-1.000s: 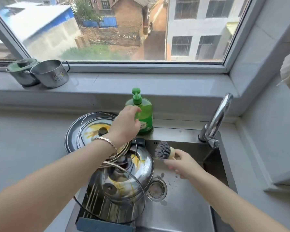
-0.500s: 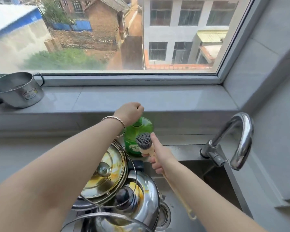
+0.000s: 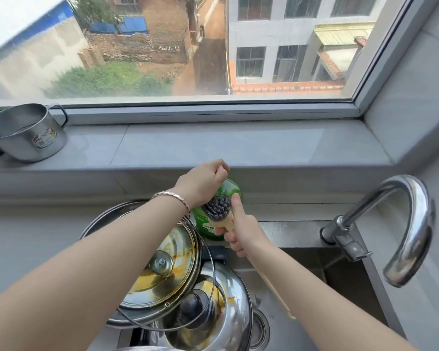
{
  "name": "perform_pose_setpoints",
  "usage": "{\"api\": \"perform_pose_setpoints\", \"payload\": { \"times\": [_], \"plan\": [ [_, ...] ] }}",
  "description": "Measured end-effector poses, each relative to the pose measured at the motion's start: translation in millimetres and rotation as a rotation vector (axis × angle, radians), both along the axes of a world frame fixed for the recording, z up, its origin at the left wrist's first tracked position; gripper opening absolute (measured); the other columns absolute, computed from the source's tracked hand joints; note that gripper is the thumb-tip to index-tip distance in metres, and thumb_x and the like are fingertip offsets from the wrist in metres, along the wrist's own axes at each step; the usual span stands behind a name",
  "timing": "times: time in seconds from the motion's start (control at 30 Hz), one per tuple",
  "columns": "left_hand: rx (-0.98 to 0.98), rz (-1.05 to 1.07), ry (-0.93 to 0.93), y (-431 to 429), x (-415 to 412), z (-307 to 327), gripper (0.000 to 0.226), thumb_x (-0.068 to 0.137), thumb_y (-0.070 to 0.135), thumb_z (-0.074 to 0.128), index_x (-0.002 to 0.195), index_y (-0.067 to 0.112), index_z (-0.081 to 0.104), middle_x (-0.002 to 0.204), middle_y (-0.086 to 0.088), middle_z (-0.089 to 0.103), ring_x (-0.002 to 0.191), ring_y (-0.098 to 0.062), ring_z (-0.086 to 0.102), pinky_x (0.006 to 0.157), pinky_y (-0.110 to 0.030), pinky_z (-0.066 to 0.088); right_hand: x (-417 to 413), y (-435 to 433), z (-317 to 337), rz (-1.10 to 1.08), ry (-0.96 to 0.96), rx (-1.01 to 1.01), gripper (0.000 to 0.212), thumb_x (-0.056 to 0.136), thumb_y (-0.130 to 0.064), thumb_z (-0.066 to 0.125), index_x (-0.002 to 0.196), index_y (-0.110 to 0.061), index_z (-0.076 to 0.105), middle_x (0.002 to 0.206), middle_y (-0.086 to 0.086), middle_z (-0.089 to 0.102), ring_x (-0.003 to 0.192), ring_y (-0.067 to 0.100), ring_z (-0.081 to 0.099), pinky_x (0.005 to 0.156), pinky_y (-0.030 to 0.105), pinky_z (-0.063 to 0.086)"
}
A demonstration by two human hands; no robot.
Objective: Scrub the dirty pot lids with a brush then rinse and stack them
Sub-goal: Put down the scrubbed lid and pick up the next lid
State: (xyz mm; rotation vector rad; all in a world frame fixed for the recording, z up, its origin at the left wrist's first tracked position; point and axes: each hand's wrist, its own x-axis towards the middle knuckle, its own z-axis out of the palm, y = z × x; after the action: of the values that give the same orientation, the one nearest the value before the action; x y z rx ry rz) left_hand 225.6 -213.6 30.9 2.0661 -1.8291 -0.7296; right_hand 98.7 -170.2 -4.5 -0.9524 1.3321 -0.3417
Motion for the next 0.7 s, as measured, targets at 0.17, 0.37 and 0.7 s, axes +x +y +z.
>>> {"api": "perform_pose_setpoints", "payload": {
  "times": [0.17, 0.37, 0.7],
  "plan": [
    [0.008, -0.041, 0.014, -6, 5, 8, 0.034, 0.098, 0.026, 0.029, 0.118, 0.023, 0.056, 0.064, 0.014, 0.046, 0.065, -0.013, 0.046, 0.075, -0.031, 0.04, 0, 1, 2, 0.01, -0.006, -0.011, 0.08, 0.088, -0.071, 0.021, 0.07, -0.006, 0.063, 0.039, -0.008, 0.035, 0.03, 0.007, 0.024, 0.034, 0.014, 0.019],
    [-0.002, -0.065, -0.097, 5, -1, 8, 0.038, 0.1, 0.029, 0.024, 0.131, 0.033, 0.046, 0.087, 0.006, 0.058, 0.092, -0.021, 0.058, 0.079, -0.033, 0.04, -9, 11, 6, 0.022, 0.026, -0.043, 0.081, 0.087, -0.073, 0.021, 0.07, -0.006, 0.064, 0.038, -0.008, 0.035, 0.029, 0.007, 0.025, 0.034, 0.015, 0.019],
    [-0.186, -0.098, -0.211, 118, -25, 22, 0.078, 0.094, 0.053, 0.035, 0.15, 0.006, 0.008, 0.158, -0.005, 0.001, 0.145, -0.019, 0.004, 0.116, -0.031, 0.006, -80, 84, 0, 0.18, 0.333, -0.227, 0.084, 0.091, -0.064, 0.025, 0.084, 0.007, 0.07, 0.04, -0.004, 0.054, 0.033, 0.005, 0.039, 0.048, 0.024, 0.03]
  ]
}}
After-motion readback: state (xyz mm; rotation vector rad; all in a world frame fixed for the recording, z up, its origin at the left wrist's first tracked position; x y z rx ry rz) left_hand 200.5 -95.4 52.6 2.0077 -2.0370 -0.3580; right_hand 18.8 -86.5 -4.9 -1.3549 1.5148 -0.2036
